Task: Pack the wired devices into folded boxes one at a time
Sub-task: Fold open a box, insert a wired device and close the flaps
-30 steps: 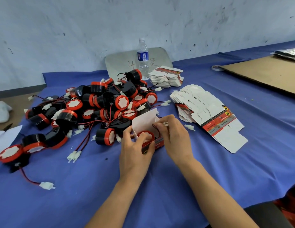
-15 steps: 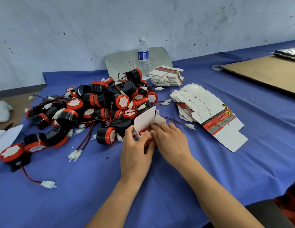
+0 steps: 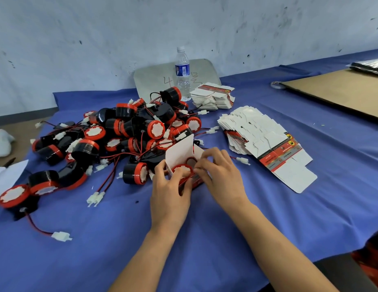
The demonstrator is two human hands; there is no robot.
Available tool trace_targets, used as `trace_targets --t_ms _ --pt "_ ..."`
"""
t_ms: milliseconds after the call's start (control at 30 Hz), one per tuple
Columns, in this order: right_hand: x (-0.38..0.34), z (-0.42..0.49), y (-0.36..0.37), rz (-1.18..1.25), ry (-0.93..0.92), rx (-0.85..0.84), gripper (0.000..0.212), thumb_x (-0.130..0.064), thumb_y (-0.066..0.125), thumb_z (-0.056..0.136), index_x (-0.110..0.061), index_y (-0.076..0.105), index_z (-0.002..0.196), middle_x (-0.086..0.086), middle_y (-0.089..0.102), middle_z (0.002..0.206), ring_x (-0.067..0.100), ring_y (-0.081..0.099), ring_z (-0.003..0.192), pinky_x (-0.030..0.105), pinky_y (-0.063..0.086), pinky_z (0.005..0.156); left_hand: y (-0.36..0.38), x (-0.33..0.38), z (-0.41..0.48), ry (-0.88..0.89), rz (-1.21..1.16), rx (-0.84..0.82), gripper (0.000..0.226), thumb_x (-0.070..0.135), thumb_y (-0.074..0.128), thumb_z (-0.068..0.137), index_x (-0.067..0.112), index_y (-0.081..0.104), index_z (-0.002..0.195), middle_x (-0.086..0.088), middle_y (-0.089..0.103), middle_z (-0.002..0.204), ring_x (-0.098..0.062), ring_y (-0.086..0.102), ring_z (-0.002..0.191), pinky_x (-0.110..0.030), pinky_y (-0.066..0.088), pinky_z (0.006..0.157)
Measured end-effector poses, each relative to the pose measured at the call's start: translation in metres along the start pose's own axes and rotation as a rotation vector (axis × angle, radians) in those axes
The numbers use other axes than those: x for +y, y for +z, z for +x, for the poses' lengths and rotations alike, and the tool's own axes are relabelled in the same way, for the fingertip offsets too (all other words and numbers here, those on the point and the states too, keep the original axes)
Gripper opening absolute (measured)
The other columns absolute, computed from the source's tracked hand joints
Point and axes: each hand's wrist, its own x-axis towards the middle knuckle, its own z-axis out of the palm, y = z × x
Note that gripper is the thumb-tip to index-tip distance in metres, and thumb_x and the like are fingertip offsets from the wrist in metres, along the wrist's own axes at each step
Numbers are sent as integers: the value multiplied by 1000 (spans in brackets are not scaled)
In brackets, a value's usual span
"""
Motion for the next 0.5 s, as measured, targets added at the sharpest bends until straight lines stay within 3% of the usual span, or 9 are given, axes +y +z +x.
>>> trace_targets --t_ms 100,200,267,400,500 --pt "-3 2 1 -5 51 56 7 -7 72 83 -6 73 77 10 62 118 35 57 95 39 51 54 0 1 0 20 2 -8 20 19 70 88 25 69 106 -4 39 140 -27 48 122 -37 53 79" --pt "4 5 4 13 122 -36 17 -19 63 94 -6 75 90 0 45 144 28 43 125 40 51 69 0 0 1 28 -12 -6 19 18 70 87 25 69 105 -4 40 140 -26 49 122 -37 53 81" --pt "10 5 6 59 132 -94 25 -26 58 97 -7 74 96 -5 39 148 22 33 133 40 50 78 0 0 1 7 -21 -4 18 20 69 88 25 69 105 -2 39 141 -25 48 124 -37 52 81" --pt "15 4 9 106 145 -102 29 -31 57 97 -8 74 94 -7 38 149 17 28 135 40 51 77 0 0 0 13 -21 -6 16 21 69 88 26 69 104 -2 39 141 -25 47 125 -37 52 82" --pt "17 5 11 143 126 -158 27 -32 58 96 -11 74 94 -8 38 149 15 27 137 36 47 89 -1 0 0 23 -18 -9 15 20 70 88 25 69 103 -3 40 140 -26 49 123 -38 54 80"
